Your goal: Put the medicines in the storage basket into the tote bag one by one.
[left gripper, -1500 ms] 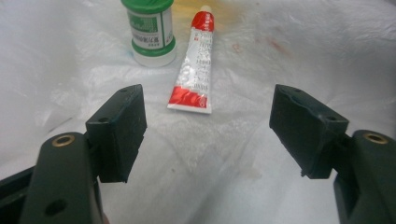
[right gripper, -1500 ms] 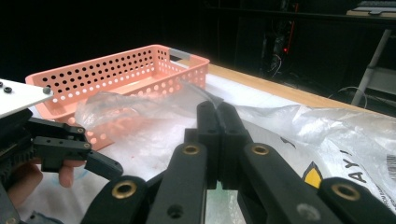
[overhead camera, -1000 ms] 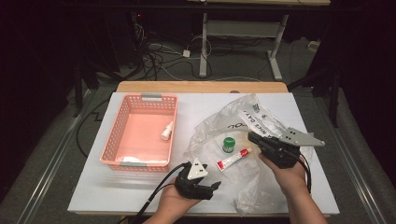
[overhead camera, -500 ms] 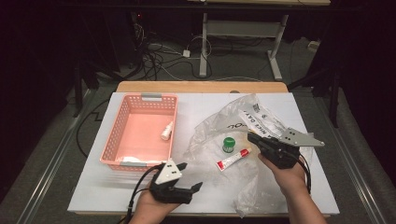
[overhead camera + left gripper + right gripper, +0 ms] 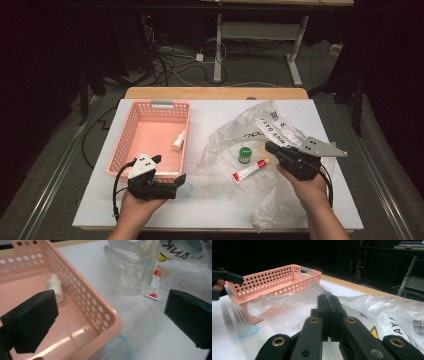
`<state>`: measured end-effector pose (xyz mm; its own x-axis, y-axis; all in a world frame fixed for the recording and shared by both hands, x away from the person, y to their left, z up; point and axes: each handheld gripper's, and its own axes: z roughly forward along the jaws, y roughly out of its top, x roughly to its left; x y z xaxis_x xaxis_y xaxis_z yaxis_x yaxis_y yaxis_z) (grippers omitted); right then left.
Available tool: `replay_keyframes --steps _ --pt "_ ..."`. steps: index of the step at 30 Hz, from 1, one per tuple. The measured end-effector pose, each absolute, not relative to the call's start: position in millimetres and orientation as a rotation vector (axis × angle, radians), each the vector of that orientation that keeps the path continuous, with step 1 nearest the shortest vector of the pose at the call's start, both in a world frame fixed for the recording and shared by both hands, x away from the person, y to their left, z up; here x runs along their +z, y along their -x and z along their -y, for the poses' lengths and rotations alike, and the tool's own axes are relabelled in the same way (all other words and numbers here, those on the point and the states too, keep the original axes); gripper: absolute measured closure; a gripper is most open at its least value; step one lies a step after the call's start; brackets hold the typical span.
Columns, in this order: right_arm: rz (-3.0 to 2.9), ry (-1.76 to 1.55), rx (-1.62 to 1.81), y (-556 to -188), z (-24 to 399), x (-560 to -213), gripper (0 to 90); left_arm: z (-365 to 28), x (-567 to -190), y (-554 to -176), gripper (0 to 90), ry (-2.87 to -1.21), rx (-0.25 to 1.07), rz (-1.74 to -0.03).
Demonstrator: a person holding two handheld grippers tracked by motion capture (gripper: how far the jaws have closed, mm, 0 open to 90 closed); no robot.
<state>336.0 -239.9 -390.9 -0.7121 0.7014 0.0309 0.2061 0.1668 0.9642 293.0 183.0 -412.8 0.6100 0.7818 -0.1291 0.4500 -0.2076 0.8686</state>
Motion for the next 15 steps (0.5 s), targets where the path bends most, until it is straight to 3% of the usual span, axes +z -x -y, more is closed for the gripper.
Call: replay_keyframes --steps 15 --pt "-2.026 -0.854 1.568 -336 240 -391 90.0 -196 -391 -342 0.0 -1.819 0.456 -1.068"
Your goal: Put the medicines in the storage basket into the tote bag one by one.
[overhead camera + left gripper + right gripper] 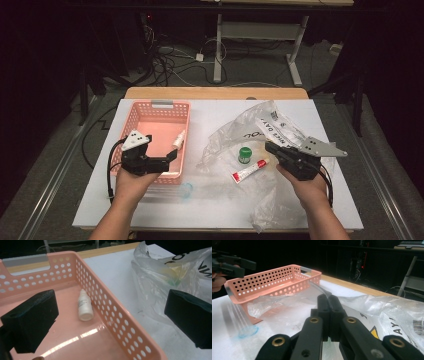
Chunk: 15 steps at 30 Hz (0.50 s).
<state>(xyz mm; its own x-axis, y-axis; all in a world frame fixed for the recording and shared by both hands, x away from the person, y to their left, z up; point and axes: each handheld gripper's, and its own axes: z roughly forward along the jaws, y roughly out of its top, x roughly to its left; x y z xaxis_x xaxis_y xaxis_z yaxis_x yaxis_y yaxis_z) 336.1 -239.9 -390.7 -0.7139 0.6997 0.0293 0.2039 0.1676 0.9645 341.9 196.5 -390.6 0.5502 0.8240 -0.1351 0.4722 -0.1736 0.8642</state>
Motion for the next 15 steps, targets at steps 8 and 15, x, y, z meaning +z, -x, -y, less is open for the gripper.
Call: replay_keyframes --steps 8,15 --pt "-2.026 -0.855 1.573 -336 240 -391 90.0 -191 -389 -378 0.6 -1.875 0.450 -1.118" --pt "-2.028 -0.858 1.571 -337 241 -392 90.0 -189 -396 -407 5.9 -1.956 0.401 -1.193"
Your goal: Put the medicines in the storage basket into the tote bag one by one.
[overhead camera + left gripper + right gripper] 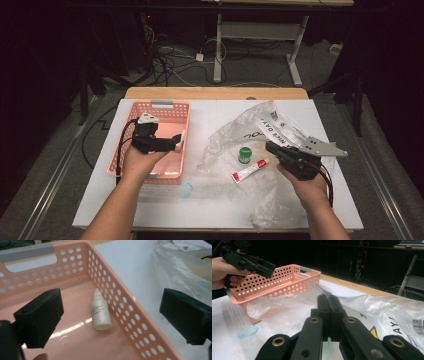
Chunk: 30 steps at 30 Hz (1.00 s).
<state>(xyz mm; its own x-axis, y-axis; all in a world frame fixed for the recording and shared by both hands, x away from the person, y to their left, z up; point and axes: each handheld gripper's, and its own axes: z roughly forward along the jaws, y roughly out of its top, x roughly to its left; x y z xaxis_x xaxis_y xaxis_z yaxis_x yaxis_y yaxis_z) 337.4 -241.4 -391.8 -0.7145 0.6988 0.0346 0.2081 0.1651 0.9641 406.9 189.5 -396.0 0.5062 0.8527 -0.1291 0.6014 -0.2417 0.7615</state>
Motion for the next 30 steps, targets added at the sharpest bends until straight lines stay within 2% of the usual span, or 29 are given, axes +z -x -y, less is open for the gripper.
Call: replay_keyframes --steps 7,19,30 --pt "-2.028 -0.858 1.572 -337 241 -391 90.0 -189 -408 -425 7.0 -1.993 0.359 -1.258" --pt "-2.033 -0.859 1.570 -338 240 -393 90.0 -180 -423 -454 16.7 -2.123 0.243 -1.325" --pt "-2.032 -0.863 1.571 -338 241 -393 90.0 -172 -443 -470 39.1 -2.211 0.164 -1.351"
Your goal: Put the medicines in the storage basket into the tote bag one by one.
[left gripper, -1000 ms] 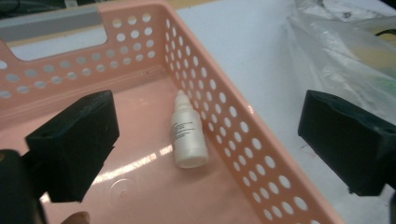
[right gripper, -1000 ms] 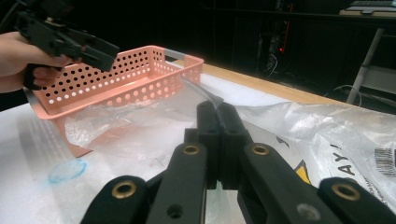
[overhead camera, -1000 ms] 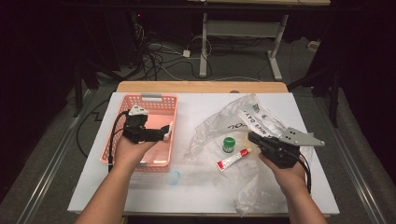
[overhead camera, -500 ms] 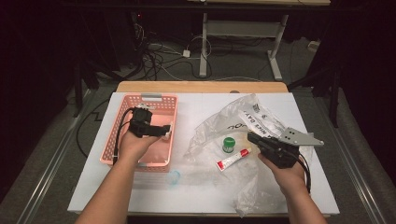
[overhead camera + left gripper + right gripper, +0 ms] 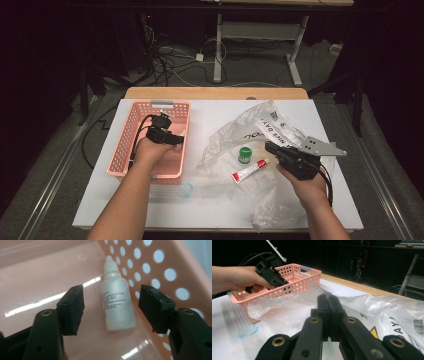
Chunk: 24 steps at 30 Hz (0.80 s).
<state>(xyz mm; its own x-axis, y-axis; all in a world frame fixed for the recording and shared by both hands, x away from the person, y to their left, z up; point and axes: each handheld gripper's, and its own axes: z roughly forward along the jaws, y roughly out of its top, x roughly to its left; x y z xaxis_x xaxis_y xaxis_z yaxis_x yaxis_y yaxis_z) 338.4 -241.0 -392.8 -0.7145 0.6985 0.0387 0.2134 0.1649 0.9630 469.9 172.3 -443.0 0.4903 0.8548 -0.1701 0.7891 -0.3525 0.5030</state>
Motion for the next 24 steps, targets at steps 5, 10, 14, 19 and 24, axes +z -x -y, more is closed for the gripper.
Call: replay_keyframes --steps 5,10,14,19,24 --pt "-2.030 -0.855 1.573 -338 241 -392 90.0 -167 -449 -472 45.3 -2.268 0.171 -1.346" --pt "-2.033 -0.858 1.573 -337 240 -392 90.0 -162 -452 -474 49.4 -2.315 0.193 -1.353" --pt "-2.033 -0.856 1.573 -338 240 -392 90.0 -159 -453 -476 53.1 -2.336 0.210 -1.362" --pt "-2.030 -0.854 1.573 -338 242 -392 90.0 -155 -453 -476 57.4 -2.359 0.238 -1.355" --pt "-2.030 -0.855 1.574 -338 242 -392 90.0 -153 -452 -475 58.2 -2.369 0.254 -1.361"
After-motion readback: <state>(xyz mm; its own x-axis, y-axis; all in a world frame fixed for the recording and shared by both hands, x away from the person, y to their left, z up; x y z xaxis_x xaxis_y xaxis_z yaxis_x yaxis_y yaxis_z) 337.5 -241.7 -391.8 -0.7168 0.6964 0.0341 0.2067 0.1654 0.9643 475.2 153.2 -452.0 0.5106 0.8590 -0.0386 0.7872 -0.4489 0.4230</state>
